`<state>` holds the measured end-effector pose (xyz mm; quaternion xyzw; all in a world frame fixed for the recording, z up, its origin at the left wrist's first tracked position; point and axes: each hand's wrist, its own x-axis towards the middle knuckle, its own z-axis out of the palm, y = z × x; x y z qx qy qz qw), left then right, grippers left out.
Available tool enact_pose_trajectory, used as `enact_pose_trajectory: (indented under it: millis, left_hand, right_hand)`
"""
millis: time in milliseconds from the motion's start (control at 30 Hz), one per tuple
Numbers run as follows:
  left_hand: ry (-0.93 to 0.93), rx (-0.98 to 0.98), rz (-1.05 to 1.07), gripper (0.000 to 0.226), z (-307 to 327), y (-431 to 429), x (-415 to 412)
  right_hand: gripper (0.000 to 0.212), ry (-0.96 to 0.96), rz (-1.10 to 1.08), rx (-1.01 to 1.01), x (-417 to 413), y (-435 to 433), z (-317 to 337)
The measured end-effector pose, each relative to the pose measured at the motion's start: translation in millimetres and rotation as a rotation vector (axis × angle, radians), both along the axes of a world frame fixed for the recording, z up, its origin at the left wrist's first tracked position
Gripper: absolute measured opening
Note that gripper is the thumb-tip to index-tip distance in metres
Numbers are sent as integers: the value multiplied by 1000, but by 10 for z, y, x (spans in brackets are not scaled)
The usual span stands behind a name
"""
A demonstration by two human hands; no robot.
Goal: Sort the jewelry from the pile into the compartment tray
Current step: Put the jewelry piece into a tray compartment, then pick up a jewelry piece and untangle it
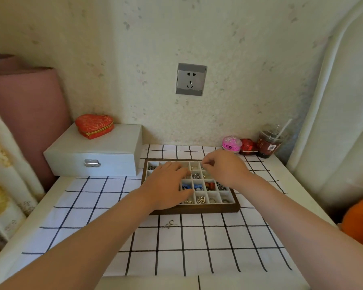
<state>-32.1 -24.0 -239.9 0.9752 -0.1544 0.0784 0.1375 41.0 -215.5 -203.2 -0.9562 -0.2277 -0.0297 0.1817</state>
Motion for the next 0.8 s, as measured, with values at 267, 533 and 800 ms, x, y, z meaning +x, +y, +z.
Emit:
enact_pose_trajectory:
  millis: [267, 533, 800]
  left_hand:
    - [-101, -50, -67, 8, 126, 230, -632]
    - [-32, 44, -60, 19, -18, 331, -948]
    - [23, 43, -18, 23, -22, 208, -982]
  right_hand:
    - [12, 134, 323, -145, -792, 280, 153]
    - [16, 89, 459, -332, -1043, 447, -6]
    - [18, 76, 420, -354, -1081, 495, -66]
